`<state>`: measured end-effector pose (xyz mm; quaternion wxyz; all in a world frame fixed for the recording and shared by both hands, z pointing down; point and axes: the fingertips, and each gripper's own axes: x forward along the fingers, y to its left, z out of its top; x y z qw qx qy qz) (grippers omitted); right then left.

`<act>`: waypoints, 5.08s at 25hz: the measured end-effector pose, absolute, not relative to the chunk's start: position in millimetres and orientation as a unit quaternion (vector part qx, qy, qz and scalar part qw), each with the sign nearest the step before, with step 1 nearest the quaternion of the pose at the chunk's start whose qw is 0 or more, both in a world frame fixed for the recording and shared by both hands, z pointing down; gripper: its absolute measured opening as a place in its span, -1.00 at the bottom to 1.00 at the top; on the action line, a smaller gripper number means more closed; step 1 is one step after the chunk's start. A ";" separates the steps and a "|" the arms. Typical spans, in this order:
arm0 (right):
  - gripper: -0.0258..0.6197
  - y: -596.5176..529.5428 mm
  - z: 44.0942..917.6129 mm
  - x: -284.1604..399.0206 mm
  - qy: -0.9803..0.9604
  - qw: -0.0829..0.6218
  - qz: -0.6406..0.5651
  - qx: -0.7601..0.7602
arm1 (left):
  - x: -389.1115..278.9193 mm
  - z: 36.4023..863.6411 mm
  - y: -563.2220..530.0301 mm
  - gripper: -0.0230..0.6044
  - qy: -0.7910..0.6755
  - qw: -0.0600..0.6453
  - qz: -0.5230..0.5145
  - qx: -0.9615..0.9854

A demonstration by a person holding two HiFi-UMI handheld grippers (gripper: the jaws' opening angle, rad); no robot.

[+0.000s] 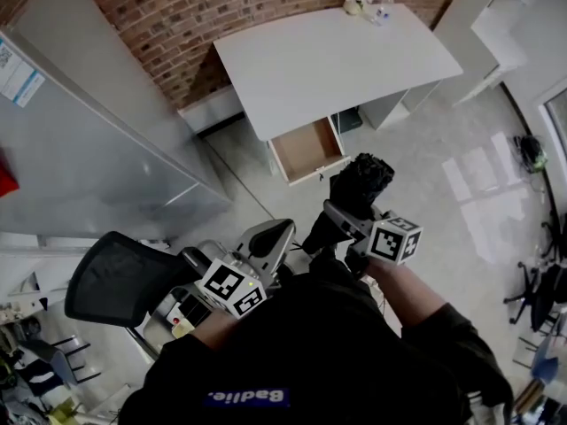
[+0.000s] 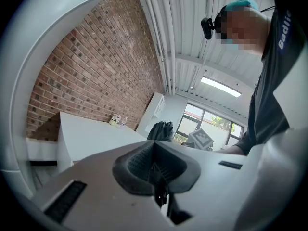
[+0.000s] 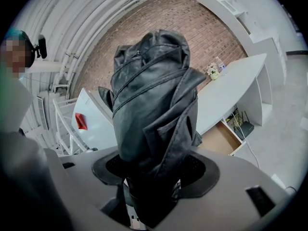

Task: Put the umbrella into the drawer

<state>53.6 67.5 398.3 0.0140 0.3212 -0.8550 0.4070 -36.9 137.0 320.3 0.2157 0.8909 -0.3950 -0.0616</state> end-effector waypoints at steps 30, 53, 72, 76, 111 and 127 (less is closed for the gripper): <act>-0.02 -140.7 632.2 59.7 -0.765 0.041 0.549 0.335 | -29.9 372.0 -40.4 -0.94 -0.479 0.259 -0.019 0.839; -0.03 -207.6 734.6 11.5 -0.755 0.010 0.568 0.327 | -55.8 425.2 -63.6 -0.94 -0.528 0.307 -0.007 0.792; -0.03 -223.1 822.1 16.8 -0.690 0.048 0.632 0.350 | -58.7 451.6 -58.0 -0.94 -0.532 0.347 0.016 0.772; -0.03 -229.2 836.1 15.6 -0.674 0.045 0.651 0.346 | -58.5 454.2 -57.9 -0.94 -0.535 0.351 0.020 0.768; -0.03 -240.4 924.4 0.6 -0.601 0.159 0.695 0.361 | -45.9 469.2 -39.9 -0.94 -0.538 0.374 0.072 0.752; 0.05 -244.6 894.9 25.6 -0.590 0.149 0.667 0.430 | -45.0 451.6 -30.7 -0.94 -0.533 0.351 0.050 0.768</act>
